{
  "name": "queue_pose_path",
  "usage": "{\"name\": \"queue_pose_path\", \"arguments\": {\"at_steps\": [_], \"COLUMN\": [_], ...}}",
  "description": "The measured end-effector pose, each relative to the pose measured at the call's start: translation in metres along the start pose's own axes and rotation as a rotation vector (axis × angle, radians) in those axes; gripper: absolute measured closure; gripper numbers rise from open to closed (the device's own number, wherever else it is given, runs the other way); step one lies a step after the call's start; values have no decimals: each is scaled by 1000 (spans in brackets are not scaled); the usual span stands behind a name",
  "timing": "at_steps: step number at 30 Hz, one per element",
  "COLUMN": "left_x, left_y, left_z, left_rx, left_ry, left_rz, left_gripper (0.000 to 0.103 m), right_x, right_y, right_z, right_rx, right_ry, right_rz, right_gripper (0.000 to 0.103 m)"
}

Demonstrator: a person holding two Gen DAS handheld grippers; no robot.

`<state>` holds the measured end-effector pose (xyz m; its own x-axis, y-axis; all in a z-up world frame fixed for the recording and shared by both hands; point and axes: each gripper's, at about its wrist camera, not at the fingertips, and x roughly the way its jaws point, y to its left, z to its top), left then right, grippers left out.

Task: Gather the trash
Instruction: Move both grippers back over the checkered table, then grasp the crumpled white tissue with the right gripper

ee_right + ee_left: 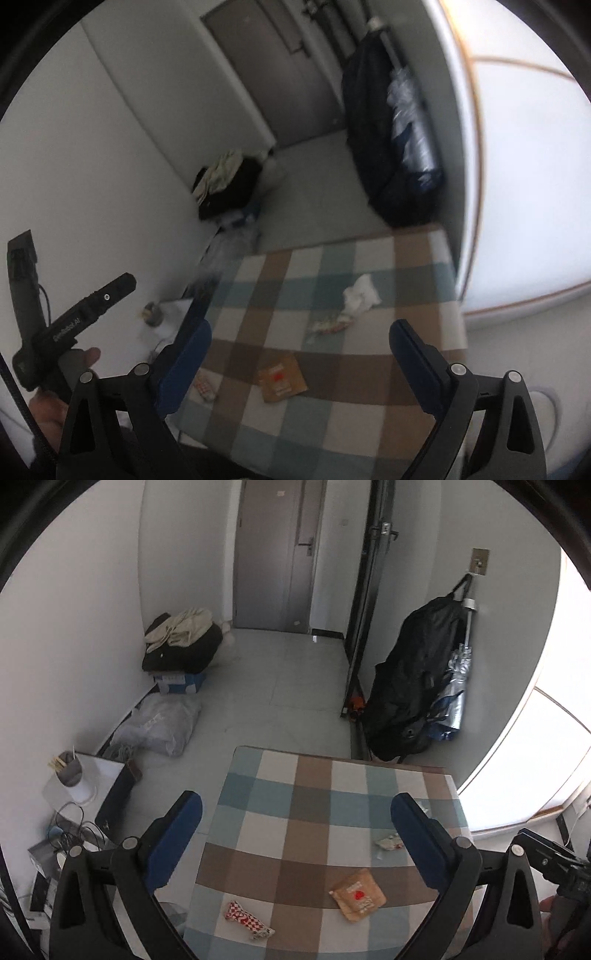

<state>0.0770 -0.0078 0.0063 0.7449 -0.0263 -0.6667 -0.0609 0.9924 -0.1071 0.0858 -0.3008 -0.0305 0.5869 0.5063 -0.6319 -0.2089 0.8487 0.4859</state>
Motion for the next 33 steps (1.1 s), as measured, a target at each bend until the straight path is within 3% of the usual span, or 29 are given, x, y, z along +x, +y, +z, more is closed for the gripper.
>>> {"name": "queue_pose_path", "arguments": {"at_steps": [6,9,13,17,23,26,31,33], "left_x": [19,22,24,33,46,49,53,54], "left_y": [15,21,29,34,37,34,30,28], "left_z": [-7,-9,-6,-4,-2,-3,-5,-5], "left_rx": [-19,-22,-54,-71,-110,-101,-90,-88], "left_ry": [56,52,61,101,151,166,184,186], "left_rz": [-26,9,-1,-15,-38,-41,-54,-54], "left_gripper": [2,2,2,2,2,2,2,2], "right_x": [45,66,101,137,172,187,196,198], "right_y": [-6,-17,-29,-41,-55,-58,-60,-58], "right_z": [12,23,35,42,42,38,35,33], "right_rx": [-4,-7,-38,-96,-118,-135,-130,-142], "right_ry": [78,126,202,273,348,408,430,443], "right_rz": [-22,-23,-59,-118,-136,-123,-150,-151], "right_gripper": [5,6,7,15,28,49,53,65]}}
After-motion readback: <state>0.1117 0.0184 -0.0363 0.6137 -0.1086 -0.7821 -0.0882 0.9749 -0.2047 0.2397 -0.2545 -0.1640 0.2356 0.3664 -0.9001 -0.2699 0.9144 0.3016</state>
